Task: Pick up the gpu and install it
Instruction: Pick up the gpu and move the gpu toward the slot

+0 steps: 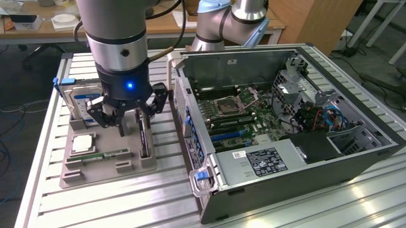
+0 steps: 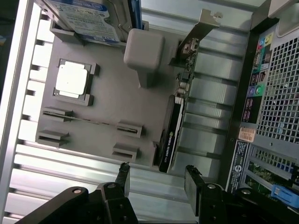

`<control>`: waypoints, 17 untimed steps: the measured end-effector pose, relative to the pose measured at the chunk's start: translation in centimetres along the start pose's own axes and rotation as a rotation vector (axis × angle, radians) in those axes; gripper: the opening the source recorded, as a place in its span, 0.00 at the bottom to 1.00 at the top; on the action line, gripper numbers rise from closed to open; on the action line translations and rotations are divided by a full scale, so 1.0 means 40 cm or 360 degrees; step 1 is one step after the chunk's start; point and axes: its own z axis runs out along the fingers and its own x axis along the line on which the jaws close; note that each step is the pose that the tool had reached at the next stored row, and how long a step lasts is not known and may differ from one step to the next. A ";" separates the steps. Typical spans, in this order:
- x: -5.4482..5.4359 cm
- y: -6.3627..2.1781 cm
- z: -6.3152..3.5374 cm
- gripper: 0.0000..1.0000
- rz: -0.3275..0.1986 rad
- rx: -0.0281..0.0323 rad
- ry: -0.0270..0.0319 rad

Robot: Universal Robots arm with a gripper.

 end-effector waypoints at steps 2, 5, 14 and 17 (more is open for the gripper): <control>0.000 -0.002 0.002 0.59 -0.0003 0.00001 0.00002; 0.001 -0.004 0.006 0.59 -0.0008 0.00001 0.00004; 0.002 -0.012 0.017 0.59 -0.0023 0.00001 0.00009; 0.003 -0.015 0.021 0.59 -0.0028 0.00003 0.00014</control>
